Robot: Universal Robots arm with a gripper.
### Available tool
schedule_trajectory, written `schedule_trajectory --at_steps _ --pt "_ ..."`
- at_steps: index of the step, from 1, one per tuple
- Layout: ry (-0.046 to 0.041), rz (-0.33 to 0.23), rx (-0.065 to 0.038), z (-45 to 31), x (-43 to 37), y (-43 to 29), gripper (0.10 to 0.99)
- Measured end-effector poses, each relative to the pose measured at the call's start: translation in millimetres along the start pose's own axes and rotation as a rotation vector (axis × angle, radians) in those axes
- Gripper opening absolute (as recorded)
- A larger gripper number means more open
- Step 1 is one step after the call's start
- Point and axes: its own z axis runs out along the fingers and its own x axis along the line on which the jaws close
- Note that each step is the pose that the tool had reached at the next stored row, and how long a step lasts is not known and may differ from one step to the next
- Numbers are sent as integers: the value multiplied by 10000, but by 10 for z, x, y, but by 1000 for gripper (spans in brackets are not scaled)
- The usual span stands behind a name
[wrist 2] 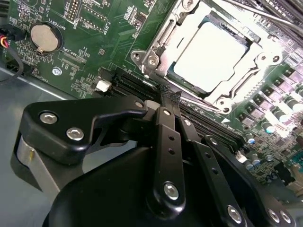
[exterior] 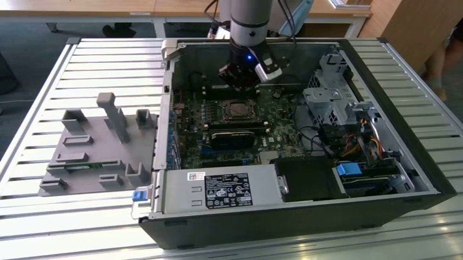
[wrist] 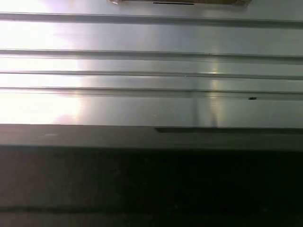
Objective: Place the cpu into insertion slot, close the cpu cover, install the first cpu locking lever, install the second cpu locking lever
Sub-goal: 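Install the first cpu locking lever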
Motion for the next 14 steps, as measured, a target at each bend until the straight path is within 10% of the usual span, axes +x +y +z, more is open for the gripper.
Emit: schedule_trajectory --at_steps 14 --pt "0 -8 290 55 -13 24 106"
